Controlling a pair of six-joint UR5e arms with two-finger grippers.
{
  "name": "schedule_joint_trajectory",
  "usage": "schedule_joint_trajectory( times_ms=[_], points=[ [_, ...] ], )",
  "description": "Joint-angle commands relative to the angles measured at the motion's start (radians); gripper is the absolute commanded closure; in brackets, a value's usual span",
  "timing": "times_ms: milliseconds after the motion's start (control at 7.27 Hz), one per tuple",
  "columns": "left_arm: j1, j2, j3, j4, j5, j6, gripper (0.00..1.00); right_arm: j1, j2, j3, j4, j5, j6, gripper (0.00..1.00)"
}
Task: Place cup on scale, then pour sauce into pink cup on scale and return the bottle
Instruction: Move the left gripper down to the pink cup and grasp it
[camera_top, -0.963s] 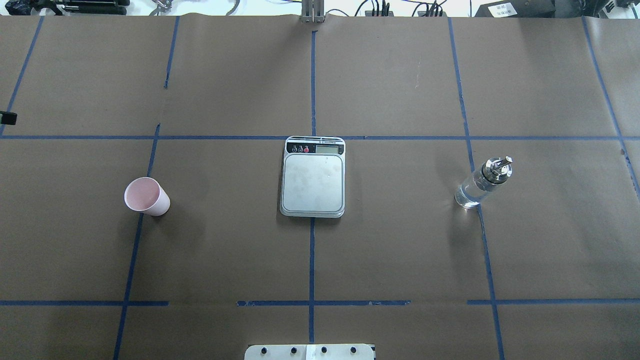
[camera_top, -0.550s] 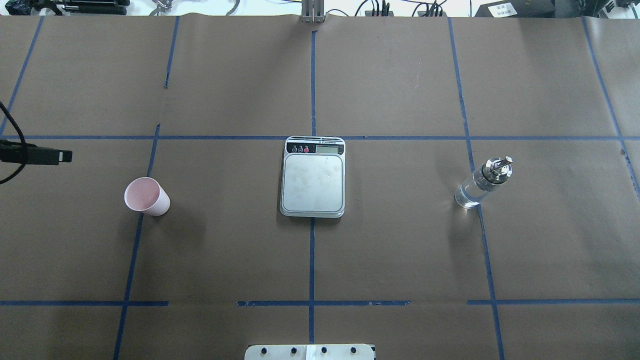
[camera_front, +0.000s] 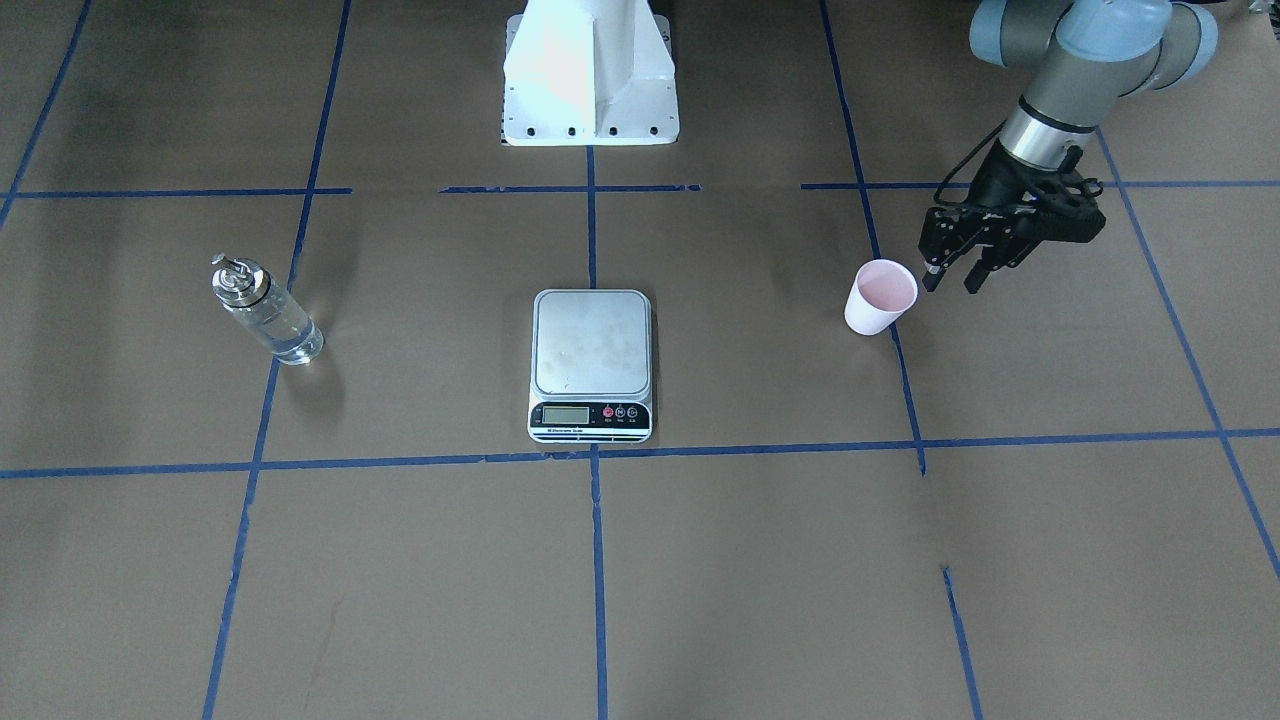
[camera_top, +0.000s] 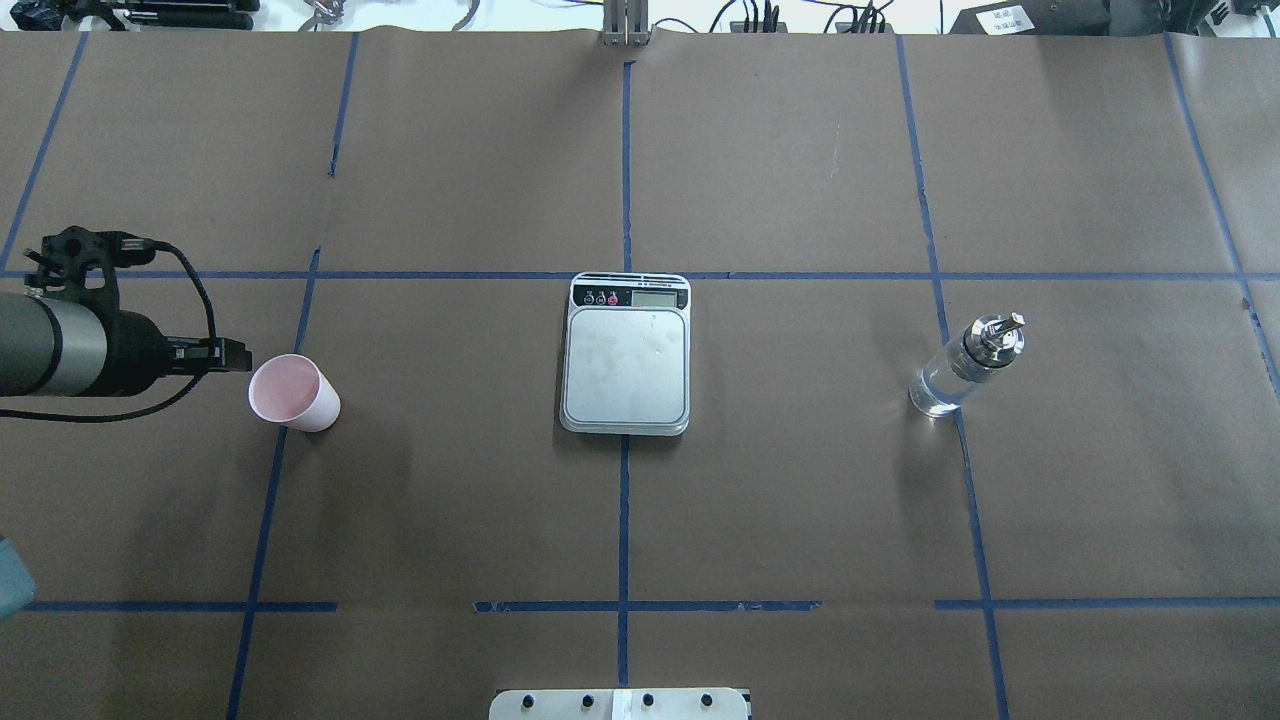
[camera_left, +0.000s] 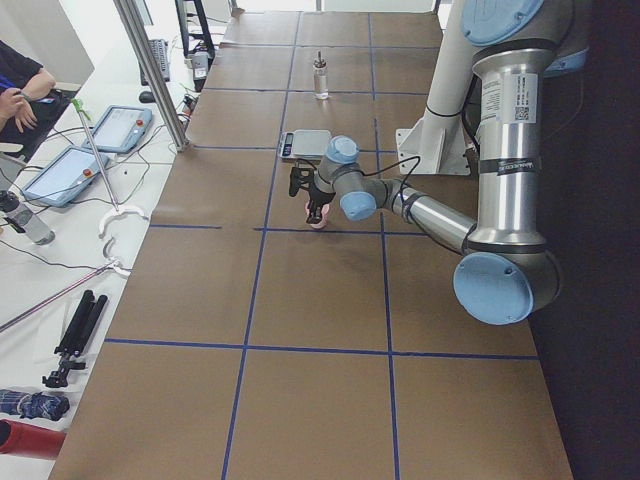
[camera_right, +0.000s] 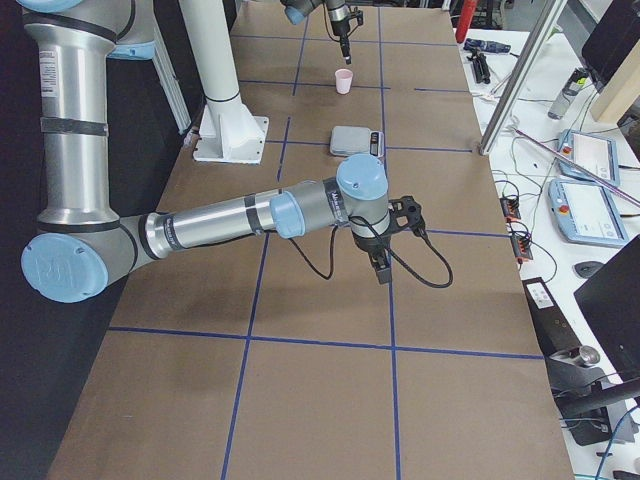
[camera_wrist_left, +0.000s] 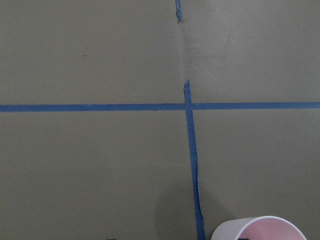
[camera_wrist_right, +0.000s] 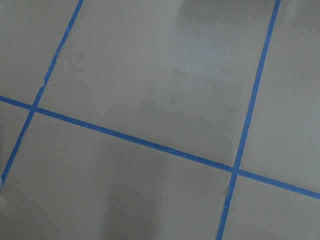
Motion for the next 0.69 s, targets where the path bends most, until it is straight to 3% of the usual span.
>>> schedule_joint_trajectory(
  times_ms=[0,138,275,413,550],
  points=[
    [0.039,-0.019,0.007,0.030,0.027,-0.017,0.46,0.000,-0.003,0.000,0.000,0.001,0.000,0.00],
    [0.053,-0.019,0.009,0.030,0.027,-0.017,0.47,0.000,-0.003,0.000,0.000,0.001,0.000,0.00],
    [0.059,-0.017,0.009,0.030,0.028,-0.017,0.68,0.000,-0.003,0.000,0.000,0.000,0.000,0.00],
    [0.061,-0.016,0.007,0.030,0.027,-0.015,1.00,0.000,-0.003,0.000,0.000,0.000,0.000,0.00],
    [0.059,-0.016,0.009,0.030,0.028,-0.015,1.00,0.000,-0.003,0.000,0.000,0.000,0.000,0.00]
  ],
)
